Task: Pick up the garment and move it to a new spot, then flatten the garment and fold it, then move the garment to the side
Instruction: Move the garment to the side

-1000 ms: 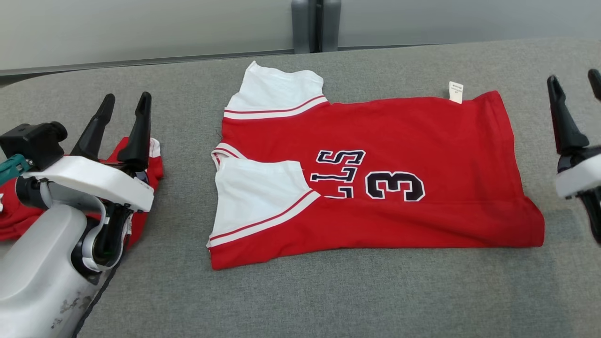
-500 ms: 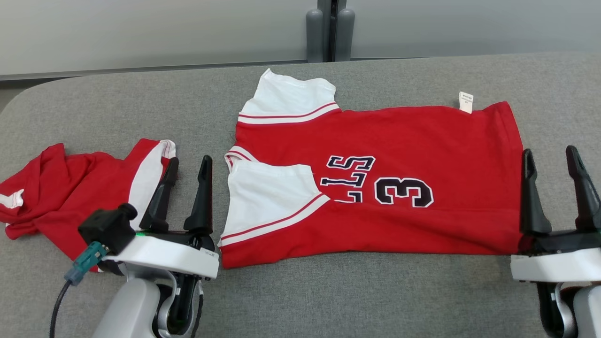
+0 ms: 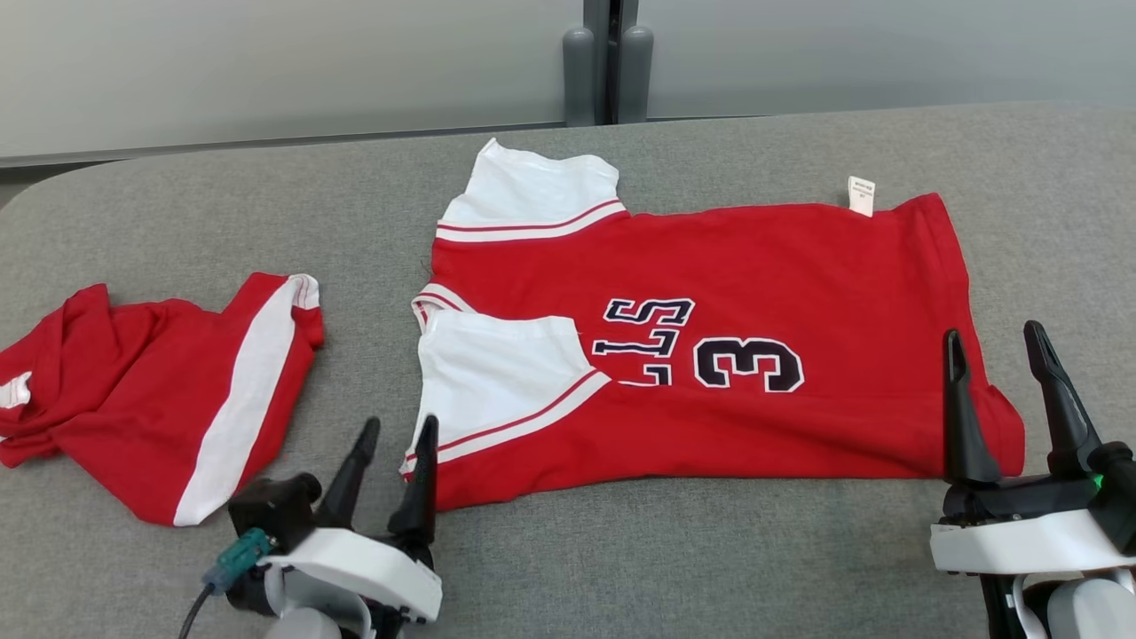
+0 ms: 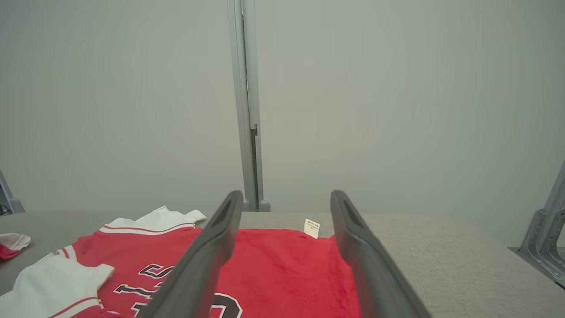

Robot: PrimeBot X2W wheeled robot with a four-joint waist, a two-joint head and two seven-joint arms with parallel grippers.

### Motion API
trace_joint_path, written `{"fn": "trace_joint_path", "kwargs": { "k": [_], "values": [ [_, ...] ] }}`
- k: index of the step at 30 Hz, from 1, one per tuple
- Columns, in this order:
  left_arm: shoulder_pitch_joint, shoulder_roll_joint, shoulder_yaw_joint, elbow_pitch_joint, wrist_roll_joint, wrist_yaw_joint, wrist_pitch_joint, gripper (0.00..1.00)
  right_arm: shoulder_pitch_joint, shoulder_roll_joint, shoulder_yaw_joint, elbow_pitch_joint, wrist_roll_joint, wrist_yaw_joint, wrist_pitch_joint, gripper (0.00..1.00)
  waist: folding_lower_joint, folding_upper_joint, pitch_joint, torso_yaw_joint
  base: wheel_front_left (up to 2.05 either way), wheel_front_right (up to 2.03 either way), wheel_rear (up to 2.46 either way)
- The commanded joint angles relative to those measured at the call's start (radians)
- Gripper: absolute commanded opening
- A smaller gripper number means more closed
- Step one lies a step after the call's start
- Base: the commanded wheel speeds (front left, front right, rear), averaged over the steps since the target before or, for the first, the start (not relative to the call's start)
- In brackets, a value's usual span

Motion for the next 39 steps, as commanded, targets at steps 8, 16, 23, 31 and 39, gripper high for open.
{"fn": "trace_joint_path", "kwargs": {
  "k": [8,16,23,31,39],
  "values": [
    [-0.086,0.0,-0.048,0.257,-0.017,0.044,0.035,1.0,-0.009,-0.01,-0.004,0.001,0.001,0.0,-0.001,1.0,0.0,-0.0001,0.018,-0.041,0.0,0.0,0.0],
    [-0.12,0.013,-0.076,0.393,0.002,0.067,0.088,0.7,-0.004,-0.008,-0.004,0.014,-0.013,0.0,-0.001,1.0,0.0,-0.0001,0.017,-0.066,0.0,0.0,0.0],
    [-0.132,0.011,-0.087,0.392,-0.015,0.033,0.059,0.0,0.004,0.005,-0.048,0.078,-0.032,0.0,-0.001,1.0,0.0,-0.0001,0.001,-0.057,0.0,0.0,0.0],
    [-0.156,0.007,-0.103,0.272,-0.008,0.005,0.007,0.0,-0.042,0.032,-0.15,0.34,-0.018,0.0,-0.001,1.0,0.0,-0.0001,-0.006,-0.012,0.0,0.0,0.0],
    [-0.142,0.009,-0.136,0.14,0.014,-0.002,0.001,0.0,-0.152,0.036,-0.239,0.574,-0.026,0.0,-0.001,1.0,0.0,-0.0001,0.024,0.029,0.0,0.0,0.0]
  ]
}}
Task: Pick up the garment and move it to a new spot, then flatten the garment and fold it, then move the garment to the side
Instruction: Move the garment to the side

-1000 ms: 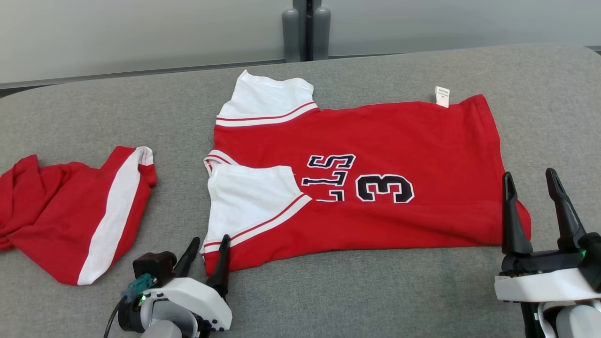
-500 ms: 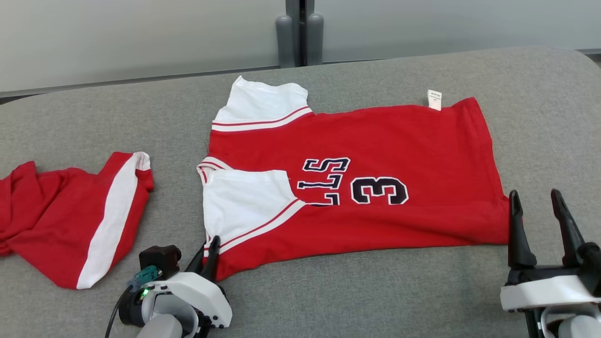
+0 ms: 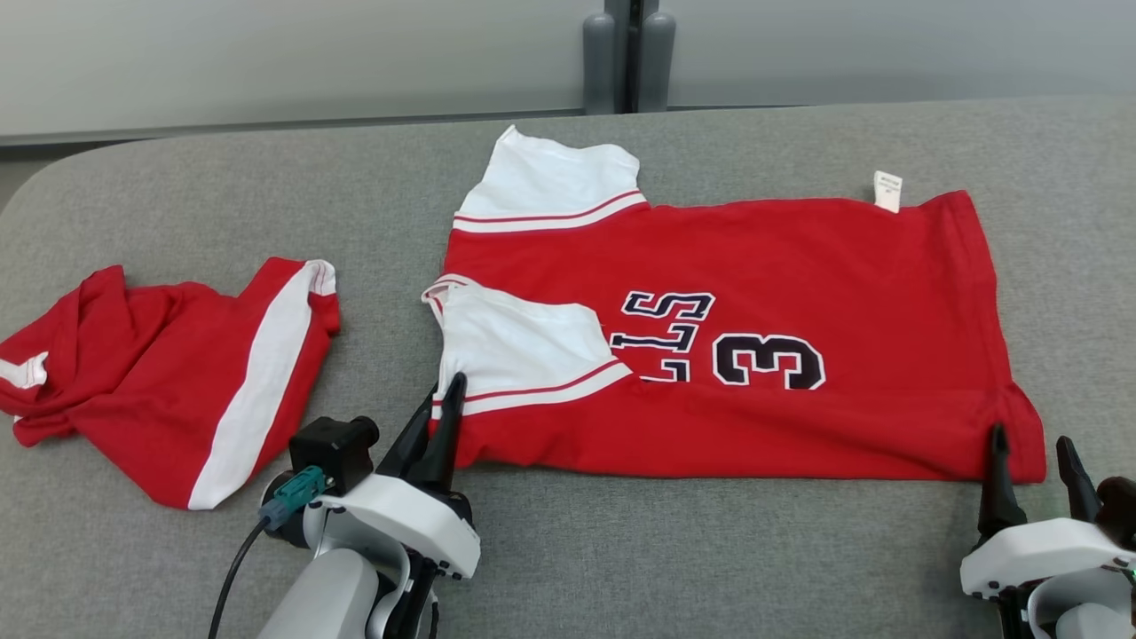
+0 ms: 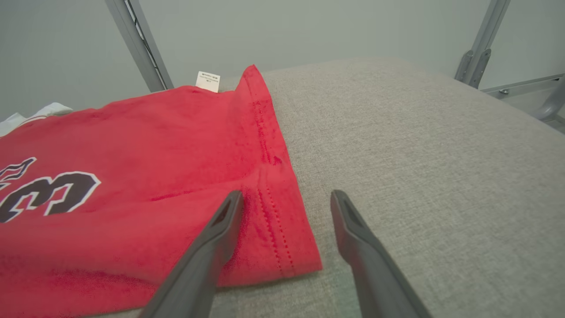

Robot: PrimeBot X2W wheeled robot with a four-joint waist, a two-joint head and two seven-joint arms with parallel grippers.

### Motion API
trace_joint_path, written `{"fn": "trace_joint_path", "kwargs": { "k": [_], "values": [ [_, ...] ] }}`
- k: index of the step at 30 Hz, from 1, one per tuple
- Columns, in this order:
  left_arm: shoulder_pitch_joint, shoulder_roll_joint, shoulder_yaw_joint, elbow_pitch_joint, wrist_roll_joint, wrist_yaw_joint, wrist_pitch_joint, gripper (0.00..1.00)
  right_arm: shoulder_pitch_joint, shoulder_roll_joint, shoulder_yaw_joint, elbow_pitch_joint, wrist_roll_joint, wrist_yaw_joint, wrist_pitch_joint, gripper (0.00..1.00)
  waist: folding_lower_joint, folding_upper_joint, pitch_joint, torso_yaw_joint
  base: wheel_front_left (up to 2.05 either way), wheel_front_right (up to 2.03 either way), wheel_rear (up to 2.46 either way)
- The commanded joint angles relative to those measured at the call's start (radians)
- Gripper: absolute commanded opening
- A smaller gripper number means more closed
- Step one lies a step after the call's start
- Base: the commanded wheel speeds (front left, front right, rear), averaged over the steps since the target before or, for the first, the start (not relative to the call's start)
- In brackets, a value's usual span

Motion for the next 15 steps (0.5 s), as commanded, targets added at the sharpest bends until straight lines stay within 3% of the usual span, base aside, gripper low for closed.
{"fn": "trace_joint_path", "kwargs": {
  "k": [1,11,12,13,15],
  "values": [
    [0.0,0.008,-0.002,-0.017,0.008,-0.003,-0.003,0.0,-0.022,-0.005,-0.013,0.023,-0.001,0.0,-0.001,1.0,0.0,0.0,0.013,0.011,0.0,0.0,0.0],
    [0.005,0.03,-0.021,-0.112,0.011,0.004,0.028,0.0,-0.123,-0.004,-0.068,0.24,0.024,0.0,0.005,1.0,0.0,0.0,0.044,0.038,0.0,0.0,0.0],
    [0.008,0.032,-0.02,-0.118,0.008,0.005,0.03,0.0,-0.13,-0.003,-0.06,0.254,0.033,0.0,0.006,0.45,0.0,0.0,0.043,0.038,0.0,0.0,0.0],
    [0.011,0.034,-0.02,-0.122,0.006,0.006,0.033,0.0,-0.136,-0.001,-0.048,0.263,0.037,0.0,0.006,0.0,0.0,0.0,0.041,0.038,0.0,0.0,0.0],
    [0.02,0.038,-0.022,-0.126,0.002,0.007,0.041,0.0,-0.145,-0.005,-0.026,0.267,0.046,0.0,0.005,0.0,0.0,0.0,0.034,0.035,0.0,0.0,0.0]
  ]
}}
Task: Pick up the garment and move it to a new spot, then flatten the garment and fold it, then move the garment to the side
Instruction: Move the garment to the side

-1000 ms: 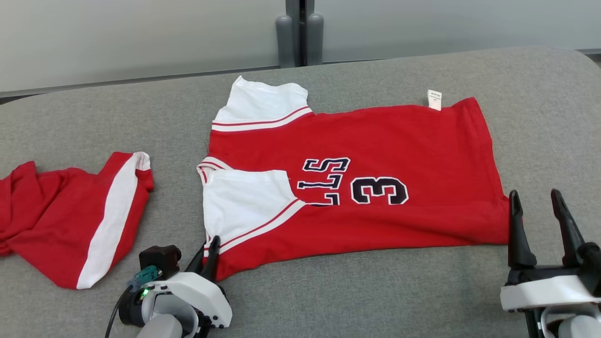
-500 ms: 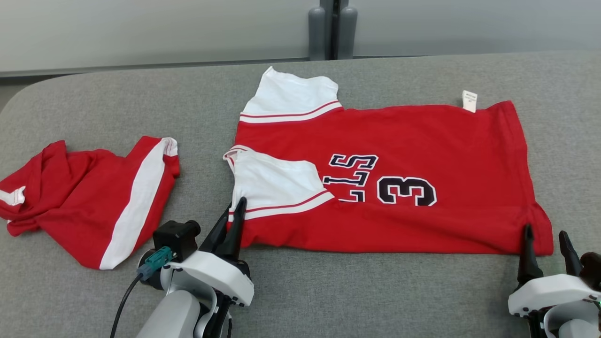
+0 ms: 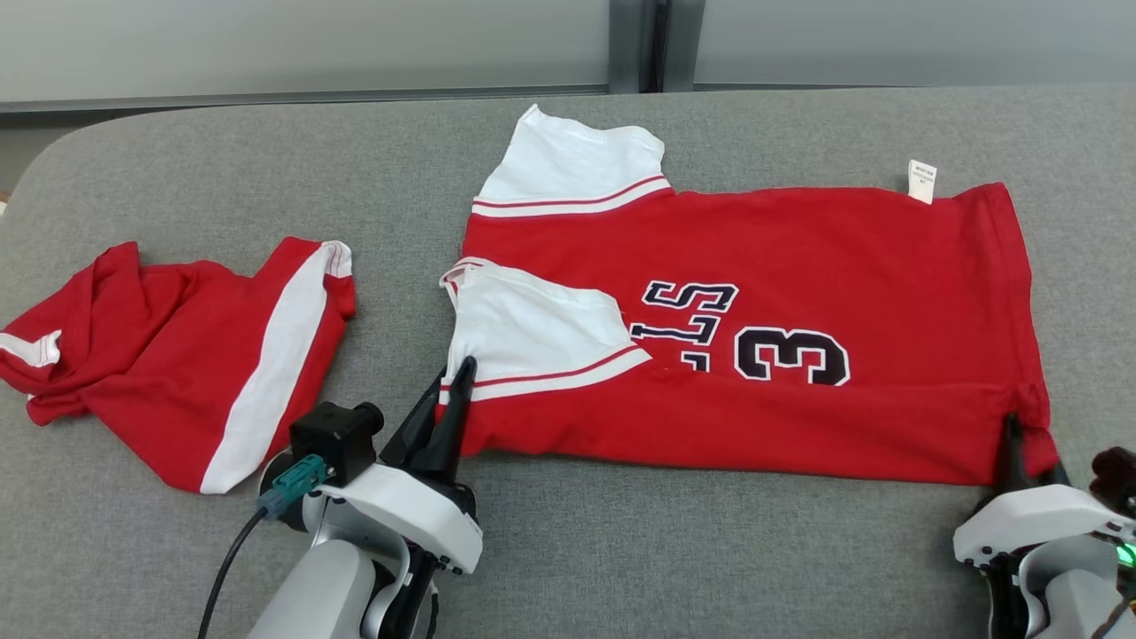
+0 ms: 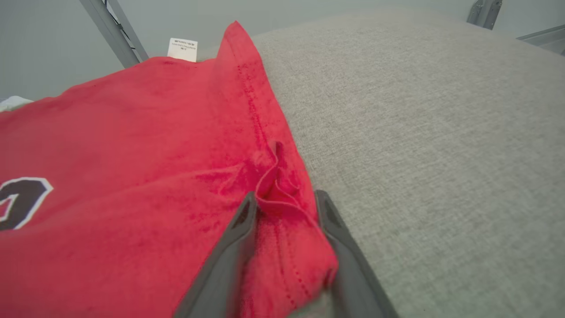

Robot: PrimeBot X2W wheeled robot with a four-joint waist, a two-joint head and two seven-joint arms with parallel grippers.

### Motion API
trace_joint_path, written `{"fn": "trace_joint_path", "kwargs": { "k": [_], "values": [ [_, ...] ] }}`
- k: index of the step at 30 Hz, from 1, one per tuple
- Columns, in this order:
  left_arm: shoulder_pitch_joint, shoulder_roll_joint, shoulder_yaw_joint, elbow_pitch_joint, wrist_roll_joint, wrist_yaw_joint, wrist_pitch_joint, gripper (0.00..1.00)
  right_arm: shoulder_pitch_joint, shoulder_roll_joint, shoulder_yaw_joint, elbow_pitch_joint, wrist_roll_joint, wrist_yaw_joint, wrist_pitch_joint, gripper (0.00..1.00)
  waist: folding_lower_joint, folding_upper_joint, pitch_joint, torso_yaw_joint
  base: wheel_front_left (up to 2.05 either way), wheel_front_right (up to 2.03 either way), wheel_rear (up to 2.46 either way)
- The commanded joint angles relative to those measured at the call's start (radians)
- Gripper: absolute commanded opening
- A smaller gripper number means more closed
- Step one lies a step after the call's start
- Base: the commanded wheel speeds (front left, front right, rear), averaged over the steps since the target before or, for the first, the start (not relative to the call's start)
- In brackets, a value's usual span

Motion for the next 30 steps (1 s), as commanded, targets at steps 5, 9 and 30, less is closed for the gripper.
{"fn": "trace_joint_path", "kwargs": {
  "k": [5,9,30],
  "values": [
    [0.03,0.017,-0.029,-0.001,0.005,-0.003,0.036,0.0,0.007,-0.02,0.063,-0.045,0.027,0.0,0.006,0.0,0.0,0.0,-0.03,-0.01,0.0,0.0,0.0],
    [0.044,0.023,-0.04,0.0,0.003,0.004,0.055,0.0,0.03,-0.061,0.119,-0.079,0.04,0.0,0.005,0.0,0.0,0.0,-0.053,-0.013,0.0,0.0,0.0],
    [0.179,0.112,-0.07,-0.194,-0.072,0.012,0.269,0.0,0.353,-0.219,0.194,-0.605,0.349,0.0,0.479,0.0,0.0,0.0,-0.077,0.002,0.0,0.0,0.0]
  ]
}}
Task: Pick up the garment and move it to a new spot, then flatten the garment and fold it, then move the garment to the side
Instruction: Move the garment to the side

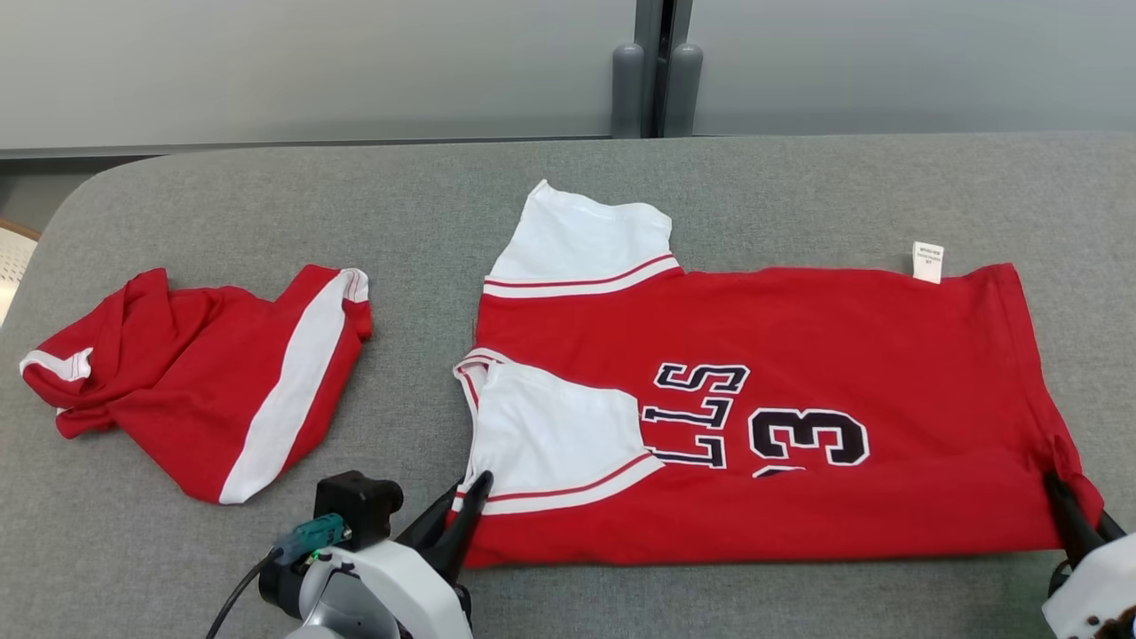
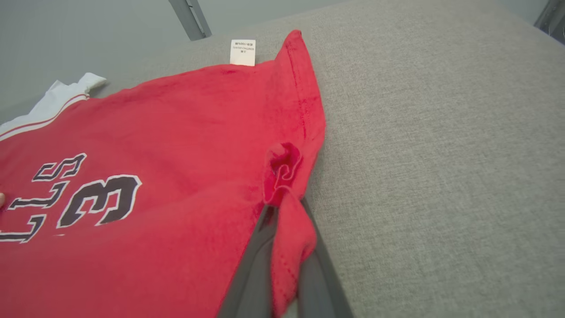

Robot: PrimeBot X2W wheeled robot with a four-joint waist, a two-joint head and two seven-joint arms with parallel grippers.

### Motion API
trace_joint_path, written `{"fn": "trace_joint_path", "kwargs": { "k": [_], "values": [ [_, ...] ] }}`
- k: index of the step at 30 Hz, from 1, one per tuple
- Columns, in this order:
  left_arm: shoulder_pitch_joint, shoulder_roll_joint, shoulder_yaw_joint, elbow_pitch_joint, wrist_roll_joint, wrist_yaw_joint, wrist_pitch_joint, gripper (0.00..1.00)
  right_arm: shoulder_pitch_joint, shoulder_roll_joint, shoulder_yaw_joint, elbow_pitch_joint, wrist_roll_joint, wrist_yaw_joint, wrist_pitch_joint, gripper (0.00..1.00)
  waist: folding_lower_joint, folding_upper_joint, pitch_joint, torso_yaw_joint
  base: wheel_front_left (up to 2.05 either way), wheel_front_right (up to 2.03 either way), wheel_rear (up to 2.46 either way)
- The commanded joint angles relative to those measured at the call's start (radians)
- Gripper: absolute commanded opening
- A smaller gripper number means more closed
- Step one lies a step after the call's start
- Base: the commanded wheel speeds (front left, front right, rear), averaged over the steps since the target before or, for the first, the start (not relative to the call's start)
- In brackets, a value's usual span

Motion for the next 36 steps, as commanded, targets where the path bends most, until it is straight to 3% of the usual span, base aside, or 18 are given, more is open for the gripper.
{"fn": "trace_joint_path", "kwargs": {
  "k": [1,3,4,5,6,7,8,9,13,18,25,31,36],
  "values": [
    [0.01,0.01,-0.001,-0.015,-0.006,-0.001,0.011,0.0,0.028,-0.002,-0.02,-0.04,0.009,0.0,0.029,0.0,0.0,-0.0001,0.0,0.001,0.0,0.0,0.0],
    [0.015,0.014,-0.004,-0.02,-0.002,0.004,0.015,0.0,0.06,0.007,-0.042,-0.068,0.004,0.0,0.066,0.0,0.0,-0.0001,0.0,0.0,0.0,0.0,0.0],
    [0.017,0.012,-0.005,-0.018,-0.001,0.007,0.013,0.0,0.069,0.011,-0.052,-0.08,-0.008,0.0,0.073,0.31,0.0,-0.0001,0.0,0.0,0.0,0.0,0.0],
    [0.019,0.009,-0.005,-0.014,-0.004,0.009,0.01,0.0,0.075,0.019,-0.071,-0.088,-0.017,0.0,0.077,0.86,0.0,-0.0001,0.0,-0.001,0.0,0.0,0.0],
    [0.019,0.006,-0.005,-0.008,-0.004,0.012,0.006,0.0,0.078,0.03,-0.088,-0.093,-0.028,0.0,0.079,1.0,0.0,-0.0001,0.001,-0.002,0.0,0.0,0.0],
    [0.018,0.008,-0.005,-0.001,0.003,0.019,0.002,0.02,0.08,0.039,-0.1,-0.099,-0.044,0.0,0.076,1.0,0.0,-0.0001,0.001,-0.003,0.0,0.0,0.0],
    [0.015,0.007,-0.004,0.004,0.011,0.024,-0.006,0.45,0.081,0.048,-0.109,-0.104,-0.06,0.0,0.07,1.0,0.0,-0.0001,0.0,-0.004,0.0,0.0,0.0],
    [0.014,0.005,-0.001,0.01,0.016,0.034,-0.013,1.0,0.08,0.059,-0.117,-0.107,-0.075,0.0,0.062,1.0,0.0,-0.0001,0.0,-0.005,0.0,0.0,0.0],
    [-0.015,-0.015,0.042,0.016,0.013,0.065,-0.11,1.0,0.034,0.109,-0.165,-0.122,-0.115,0.0,-0.046,1.0,0.0,-0.0001,0.0,-0.01,0.0,0.0,0.0],
    [-0.052,-0.05,0.111,-0.019,0.006,0.065,-0.275,1.0,0.001,0.113,-0.102,-0.137,-0.12,0.0,-0.236,1.0,0.0,-0.0001,0.003,-0.014,0.0,0.0,0.0],
    [-0.114,-0.079,0.159,-0.018,0.029,0.059,-0.31,1.0,-0.05,0.088,-0.006,-0.128,-0.152,0.0,-0.375,1.0,0.0,-0.0001,0.028,-0.035,0.0,0.0,0.0],
    [-0.34,-0.032,0.1,0.106,0.111,0.053,-0.165,1.0,-0.154,0.117,0.028,-0.117,-0.17,0.0,-0.416,1.0,0.0,-0.0001,0.12,-0.083,0.0,0.0,0.0],
    [-0.573,0.019,0.075,0.181,0.095,-0.009,0.013,1.0,-0.239,0.132,0.05,-0.102,-0.189,0.0,-0.425,1.0,0.0,-0.0001,0.206,-0.125,0.0,0.0,0.0]
  ]
}}
